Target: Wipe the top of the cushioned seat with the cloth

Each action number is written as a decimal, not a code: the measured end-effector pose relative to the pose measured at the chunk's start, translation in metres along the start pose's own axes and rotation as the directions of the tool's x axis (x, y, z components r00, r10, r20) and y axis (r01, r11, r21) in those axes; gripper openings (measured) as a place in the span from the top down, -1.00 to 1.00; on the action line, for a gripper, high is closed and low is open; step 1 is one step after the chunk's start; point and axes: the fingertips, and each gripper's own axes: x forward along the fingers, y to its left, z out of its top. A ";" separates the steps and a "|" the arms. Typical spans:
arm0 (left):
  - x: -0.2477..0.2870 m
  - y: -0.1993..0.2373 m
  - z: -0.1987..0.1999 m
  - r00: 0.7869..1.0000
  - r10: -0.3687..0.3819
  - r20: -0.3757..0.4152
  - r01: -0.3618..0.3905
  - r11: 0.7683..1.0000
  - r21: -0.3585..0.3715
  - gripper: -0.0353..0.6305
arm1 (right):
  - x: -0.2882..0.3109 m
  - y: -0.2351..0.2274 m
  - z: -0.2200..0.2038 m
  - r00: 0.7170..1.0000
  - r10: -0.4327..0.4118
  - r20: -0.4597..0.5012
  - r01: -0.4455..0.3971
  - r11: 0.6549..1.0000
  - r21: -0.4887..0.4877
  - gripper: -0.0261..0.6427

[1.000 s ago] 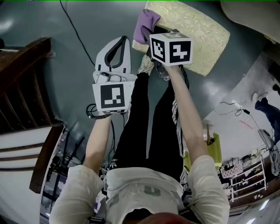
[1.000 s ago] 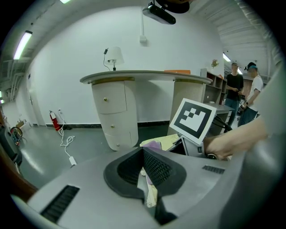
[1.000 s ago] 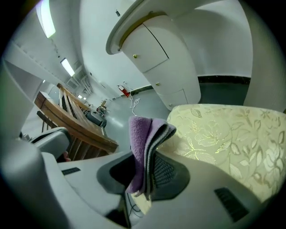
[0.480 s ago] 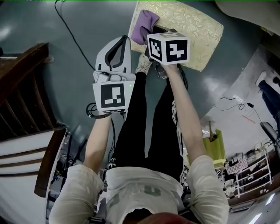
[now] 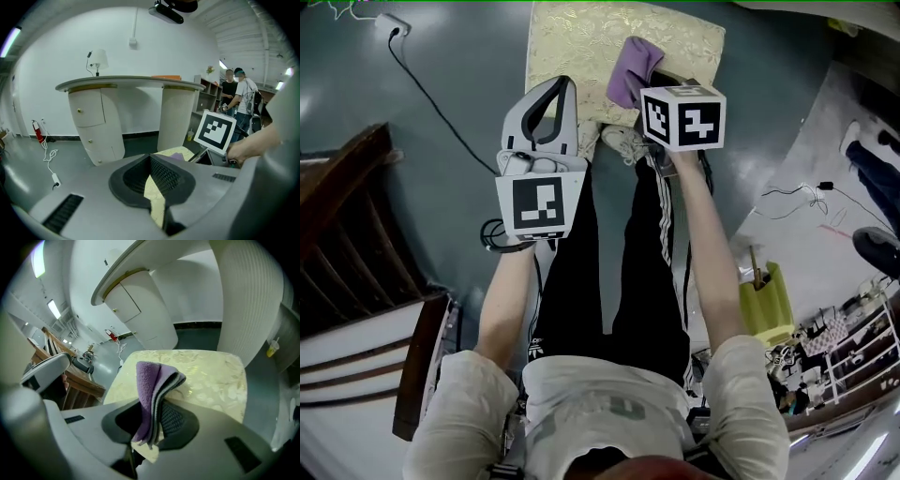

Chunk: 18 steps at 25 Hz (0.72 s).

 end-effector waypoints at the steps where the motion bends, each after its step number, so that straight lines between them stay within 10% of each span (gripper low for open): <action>1: 0.003 -0.006 0.003 1.000 -0.007 0.003 0.007 1.000 0.004 0.88 | -0.007 -0.011 -0.004 1.000 -0.014 -0.004 0.014 1.000 0.009 0.65; 18: 0.025 -0.045 0.030 1.000 -0.022 0.002 0.022 0.998 0.060 0.88 | -0.077 -0.122 -0.036 0.987 -0.155 -0.042 0.158 0.984 0.083 0.65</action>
